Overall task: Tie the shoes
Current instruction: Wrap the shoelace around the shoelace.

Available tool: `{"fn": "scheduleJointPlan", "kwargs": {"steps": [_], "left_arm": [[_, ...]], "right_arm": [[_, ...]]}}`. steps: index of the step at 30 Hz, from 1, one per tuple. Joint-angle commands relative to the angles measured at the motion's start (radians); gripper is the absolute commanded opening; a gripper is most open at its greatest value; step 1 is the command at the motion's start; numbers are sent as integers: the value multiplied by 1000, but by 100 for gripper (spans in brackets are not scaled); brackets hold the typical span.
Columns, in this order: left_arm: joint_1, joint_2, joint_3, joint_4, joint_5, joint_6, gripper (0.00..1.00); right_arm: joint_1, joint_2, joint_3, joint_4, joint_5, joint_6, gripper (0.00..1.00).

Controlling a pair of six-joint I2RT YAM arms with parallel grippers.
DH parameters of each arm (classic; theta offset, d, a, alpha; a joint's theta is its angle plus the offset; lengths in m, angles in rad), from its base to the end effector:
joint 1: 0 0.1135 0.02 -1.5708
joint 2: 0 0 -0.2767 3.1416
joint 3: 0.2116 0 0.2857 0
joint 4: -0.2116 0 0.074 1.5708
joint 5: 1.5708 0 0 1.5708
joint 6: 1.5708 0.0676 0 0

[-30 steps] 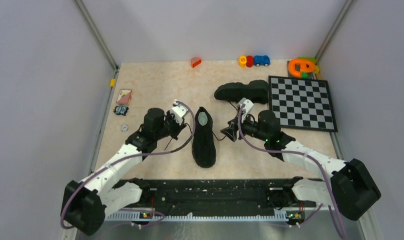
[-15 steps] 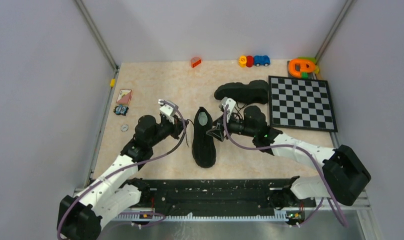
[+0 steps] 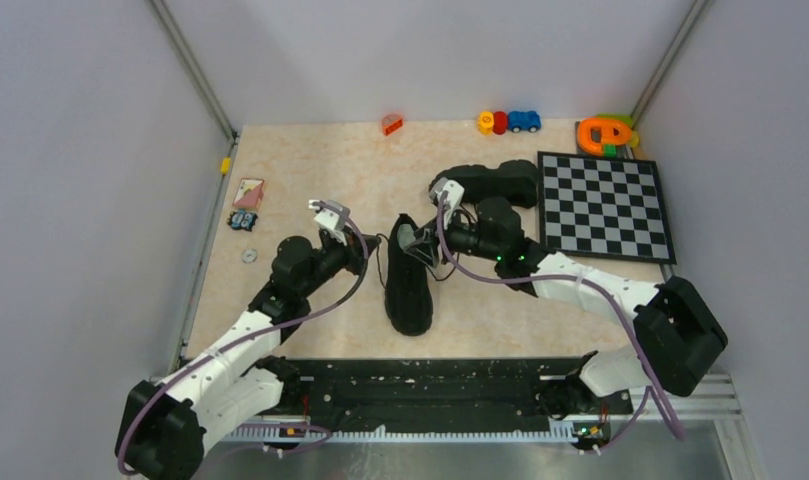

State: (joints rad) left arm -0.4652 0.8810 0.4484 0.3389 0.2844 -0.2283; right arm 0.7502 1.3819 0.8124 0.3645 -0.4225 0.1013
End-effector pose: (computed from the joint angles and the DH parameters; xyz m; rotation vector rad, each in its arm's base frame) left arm 0.2247 -0.1340 0.2513 0.4217 1.6649 -0.7563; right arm 0.2506 0.2715 0.2576 -0.8901 1.6404 0.9768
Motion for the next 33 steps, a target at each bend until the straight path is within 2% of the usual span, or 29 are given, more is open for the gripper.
{"fn": "scheduleJointPlan", "kwargs": {"steps": [1, 8, 11, 14, 17, 19, 21, 24, 30, 33], "left_arm": [[5, 24, 21, 43, -104, -67, 0], [7, 72, 22, 84, -118, -161, 0], [7, 85, 22, 90, -110, -168, 0], [7, 82, 13, 102, -111, -172, 0], [7, 77, 6, 116, -106, -172, 0], [7, 75, 3, 126, -86, -163, 0], [8, 74, 8, 121, -80, -163, 0], [7, 60, 24, 91, -97, -183, 0], [10, -12, 57, 36, -105, -225, 0], [10, -41, 77, -6, -110, -233, 0]], "right_arm": [[7, -31, 21, -88, 67, -49, 48], [-82, -130, -191, -37, 87, 41, 51], [-101, -129, -192, -141, 194, 84, 57], [-126, -81, -134, -308, 364, 269, 57], [-121, -58, -115, -392, 392, 389, 57], [-89, -80, -153, -299, 291, 327, 57], [-56, -110, -188, -224, 211, 157, 58], [-49, -119, -217, -167, 170, -2, 58], [-48, -74, -196, -170, 124, -284, 51], [-45, -50, -199, -170, 75, -396, 51]]}}
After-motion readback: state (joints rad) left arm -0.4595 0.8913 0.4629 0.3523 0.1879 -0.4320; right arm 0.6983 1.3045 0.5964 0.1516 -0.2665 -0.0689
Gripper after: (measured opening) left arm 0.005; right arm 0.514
